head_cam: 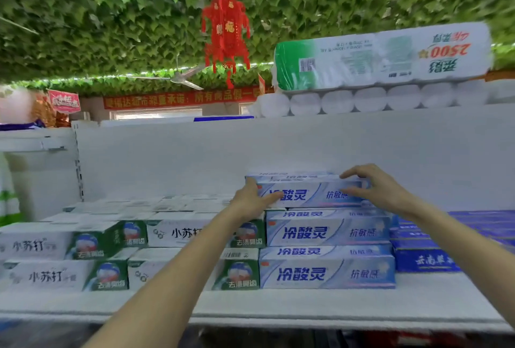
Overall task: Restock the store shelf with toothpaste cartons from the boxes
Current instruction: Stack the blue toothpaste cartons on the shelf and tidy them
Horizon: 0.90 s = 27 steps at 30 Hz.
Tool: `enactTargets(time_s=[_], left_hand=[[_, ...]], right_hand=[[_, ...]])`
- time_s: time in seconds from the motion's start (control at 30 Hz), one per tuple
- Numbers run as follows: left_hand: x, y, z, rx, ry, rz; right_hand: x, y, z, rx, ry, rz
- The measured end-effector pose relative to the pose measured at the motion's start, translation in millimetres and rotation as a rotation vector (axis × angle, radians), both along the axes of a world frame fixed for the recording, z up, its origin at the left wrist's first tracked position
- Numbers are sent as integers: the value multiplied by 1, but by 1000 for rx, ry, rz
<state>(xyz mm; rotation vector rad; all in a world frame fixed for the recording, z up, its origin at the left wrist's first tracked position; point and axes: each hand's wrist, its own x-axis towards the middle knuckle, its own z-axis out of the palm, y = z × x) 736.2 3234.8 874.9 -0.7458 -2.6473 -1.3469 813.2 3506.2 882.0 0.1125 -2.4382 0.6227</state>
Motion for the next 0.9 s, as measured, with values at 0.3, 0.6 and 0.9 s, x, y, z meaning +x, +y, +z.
enactTargets(time_s=[0.3,0.6,0.9], left_hand=[[14,-7,1,-9,167,-37],[114,-8,15,-67,280,-49],[229,75,-15,-30,272,-96]], right_hand=[[18,-39,-4,93,-67,-170],[102,-54,12,95,-116,17],[228,25,-19,138,-220,32]])
